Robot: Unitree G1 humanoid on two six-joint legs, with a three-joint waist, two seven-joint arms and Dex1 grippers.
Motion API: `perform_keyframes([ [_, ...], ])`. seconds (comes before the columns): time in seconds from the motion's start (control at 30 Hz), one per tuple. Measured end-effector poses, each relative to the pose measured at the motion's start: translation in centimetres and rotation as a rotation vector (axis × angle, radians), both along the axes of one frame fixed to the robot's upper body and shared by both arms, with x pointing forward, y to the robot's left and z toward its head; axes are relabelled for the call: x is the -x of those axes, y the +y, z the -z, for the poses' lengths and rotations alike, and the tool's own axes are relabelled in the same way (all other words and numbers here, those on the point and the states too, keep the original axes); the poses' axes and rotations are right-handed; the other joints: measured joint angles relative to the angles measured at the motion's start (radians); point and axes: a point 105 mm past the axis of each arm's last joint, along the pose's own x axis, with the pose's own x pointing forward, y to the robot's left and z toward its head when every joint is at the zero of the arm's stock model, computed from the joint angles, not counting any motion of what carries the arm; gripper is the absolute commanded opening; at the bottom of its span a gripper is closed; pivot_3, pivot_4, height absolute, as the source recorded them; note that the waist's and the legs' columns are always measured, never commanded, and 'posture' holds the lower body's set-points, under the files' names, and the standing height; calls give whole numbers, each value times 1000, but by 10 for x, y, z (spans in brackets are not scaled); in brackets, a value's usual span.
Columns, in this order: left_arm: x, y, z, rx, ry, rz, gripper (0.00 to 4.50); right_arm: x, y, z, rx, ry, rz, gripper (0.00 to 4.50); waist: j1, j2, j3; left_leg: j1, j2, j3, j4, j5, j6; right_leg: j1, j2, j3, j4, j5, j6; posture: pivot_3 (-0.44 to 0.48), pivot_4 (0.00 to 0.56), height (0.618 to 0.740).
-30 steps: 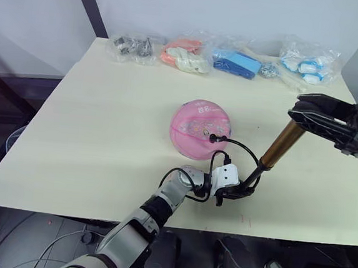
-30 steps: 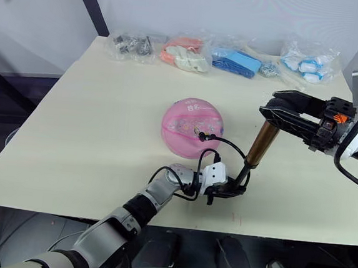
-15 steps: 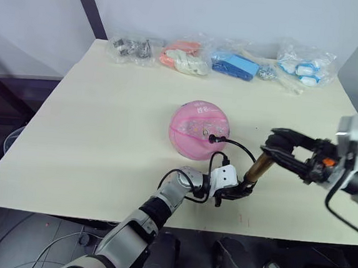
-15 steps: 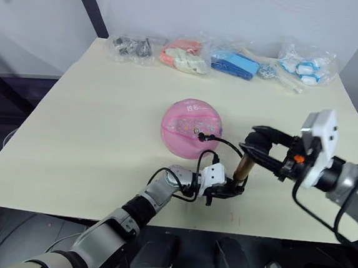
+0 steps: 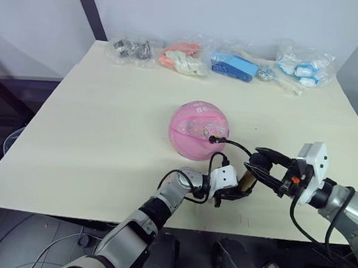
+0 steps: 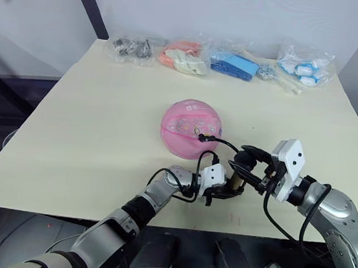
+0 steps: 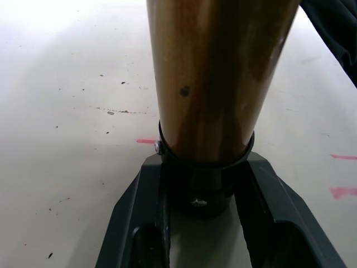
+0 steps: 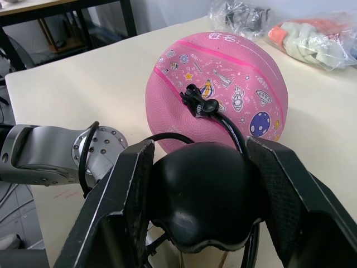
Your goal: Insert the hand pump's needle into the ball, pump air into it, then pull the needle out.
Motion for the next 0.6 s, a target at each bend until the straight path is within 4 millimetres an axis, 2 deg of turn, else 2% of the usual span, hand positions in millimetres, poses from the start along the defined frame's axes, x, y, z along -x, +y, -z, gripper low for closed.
perform_keyframes([
  [0.13, 0, -1, -1, 0, -3, 2, 1097, 1, -4, -9, 18, 20, -13, 2299, 0, 1, 1, -1, 0, 0, 0, 0, 0, 0, 0, 0, 0, 0, 0, 0, 150, 740],
  [0.3, 0, -2, -2, 7, -3, 6, 1097, -1, -10, -32, -1, 55, -34, 2299, 2, 5, 4, -2, -1, 0, 0, 0, 0, -1, -1, 0, 0, 0, -1, 0, 150, 740],
  [0.33, 0, -3, -2, 8, -2, 7, 1097, 1, -12, -47, -2, 40, -49, 2299, 2, 5, 5, -2, -1, 0, 0, 0, 0, -1, -1, 0, 0, 0, -1, 0, 150, 740],
  [0.5, 1, -3, -2, 10, 0, 9, 1097, 6, -19, -91, -25, -17, -87, 2299, 3, 5, 6, -3, -1, 0, 0, 0, 0, -1, -2, -1, -1, 0, -1, 0, 150, 740],
  [0.6, 1, -3, -2, 10, -1, 9, 1097, 8, -22, -100, -42, -17, -95, 2299, 3, 5, 6, -3, -1, 0, 0, 0, 0, -1, -2, -1, 0, 0, -1, 0, 150, 740],
])
